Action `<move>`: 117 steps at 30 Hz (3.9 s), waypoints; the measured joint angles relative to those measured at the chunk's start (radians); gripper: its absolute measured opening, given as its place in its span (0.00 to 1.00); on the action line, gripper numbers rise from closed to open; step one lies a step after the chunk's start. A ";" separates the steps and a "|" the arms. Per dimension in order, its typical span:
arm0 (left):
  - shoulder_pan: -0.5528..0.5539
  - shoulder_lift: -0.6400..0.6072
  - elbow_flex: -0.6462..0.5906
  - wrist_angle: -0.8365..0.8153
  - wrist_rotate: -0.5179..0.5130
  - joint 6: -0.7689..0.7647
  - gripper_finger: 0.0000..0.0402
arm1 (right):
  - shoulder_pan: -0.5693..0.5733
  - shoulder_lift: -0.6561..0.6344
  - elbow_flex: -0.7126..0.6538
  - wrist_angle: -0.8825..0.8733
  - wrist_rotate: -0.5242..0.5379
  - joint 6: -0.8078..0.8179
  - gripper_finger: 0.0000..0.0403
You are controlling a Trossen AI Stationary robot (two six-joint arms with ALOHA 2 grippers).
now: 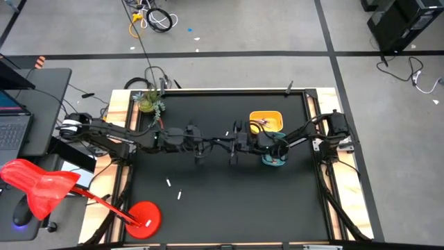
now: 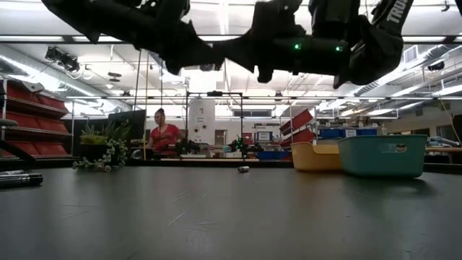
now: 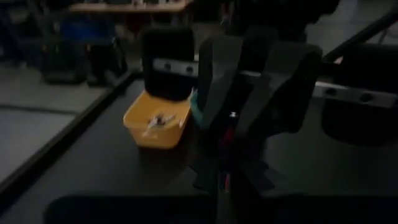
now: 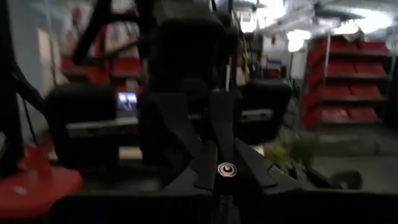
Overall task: Sort batteries
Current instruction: Put the silver black battery into the yellow bin, then put the gold black battery into the blue bin
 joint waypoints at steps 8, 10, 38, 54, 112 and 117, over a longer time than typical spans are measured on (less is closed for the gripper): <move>-0.001 0.000 0.002 -0.115 -0.061 -0.030 0.33 | -0.021 -0.163 0.000 -0.436 0.168 -0.011 0.08; -0.001 -0.001 0.002 -0.128 -0.078 -0.030 0.36 | -0.036 -0.224 0.000 -0.591 0.256 -0.008 0.08; -0.014 0.000 0.002 -0.314 -0.081 -0.142 0.37 | -0.386 -0.400 0.000 -1.308 0.193 0.284 0.25; -0.003 -0.003 0.192 -1.225 -0.069 -0.369 0.37 | 0.042 -0.326 -0.155 -0.582 0.327 0.097 0.23; 0.212 0.344 0.260 -1.490 -0.045 0.651 0.37 | 0.114 -0.307 -0.181 -0.428 0.300 -0.025 0.22; 0.212 0.344 0.217 -1.448 -0.019 0.651 0.37 | 0.114 -0.307 -0.181 -0.428 0.299 -0.025 0.22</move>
